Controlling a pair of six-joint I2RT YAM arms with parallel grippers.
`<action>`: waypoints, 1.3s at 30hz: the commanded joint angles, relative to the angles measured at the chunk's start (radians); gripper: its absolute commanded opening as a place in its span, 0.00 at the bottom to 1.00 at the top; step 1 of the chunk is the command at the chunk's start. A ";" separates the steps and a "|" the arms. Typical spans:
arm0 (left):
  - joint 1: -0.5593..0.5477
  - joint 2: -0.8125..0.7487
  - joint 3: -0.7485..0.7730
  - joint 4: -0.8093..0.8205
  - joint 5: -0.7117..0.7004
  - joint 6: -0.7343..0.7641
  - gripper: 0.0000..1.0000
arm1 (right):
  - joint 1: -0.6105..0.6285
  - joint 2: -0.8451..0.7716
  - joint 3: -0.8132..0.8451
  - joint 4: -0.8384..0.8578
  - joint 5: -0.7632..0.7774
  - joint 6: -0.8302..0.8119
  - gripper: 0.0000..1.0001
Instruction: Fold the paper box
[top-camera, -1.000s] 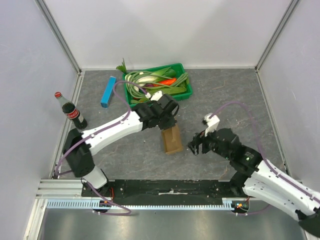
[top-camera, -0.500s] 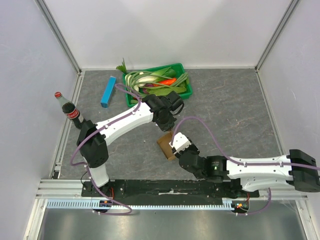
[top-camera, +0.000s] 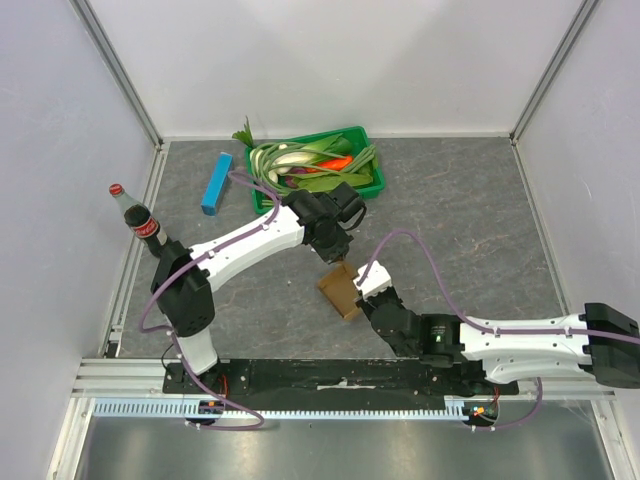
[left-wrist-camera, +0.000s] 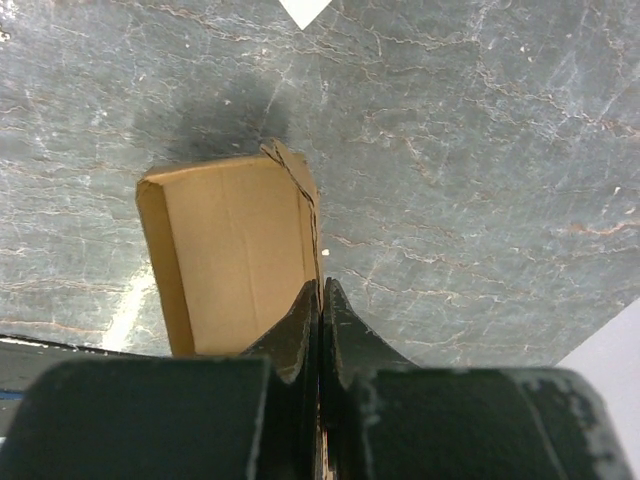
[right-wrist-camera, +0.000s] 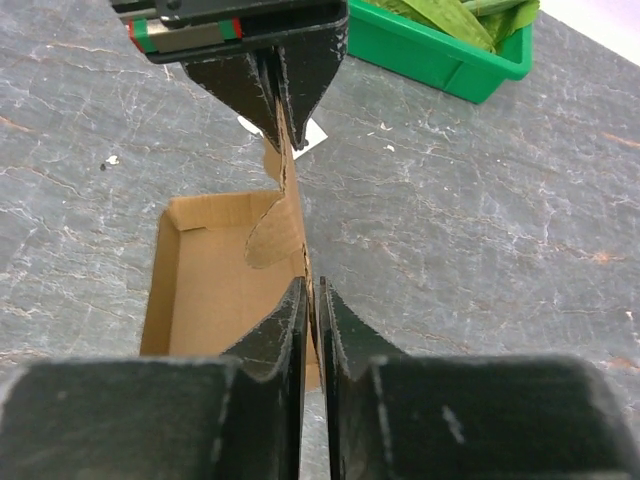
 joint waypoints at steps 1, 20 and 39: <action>0.004 -0.087 -0.033 0.049 0.006 -0.014 0.02 | -0.047 -0.022 -0.021 0.099 -0.006 0.008 0.07; 0.141 -0.502 -0.641 0.790 0.075 0.929 0.94 | -0.256 -0.410 -0.108 -0.306 0.079 0.286 0.00; 0.196 0.301 -0.042 0.525 0.025 1.180 0.96 | -0.279 -0.462 -0.051 -0.380 0.068 0.286 0.00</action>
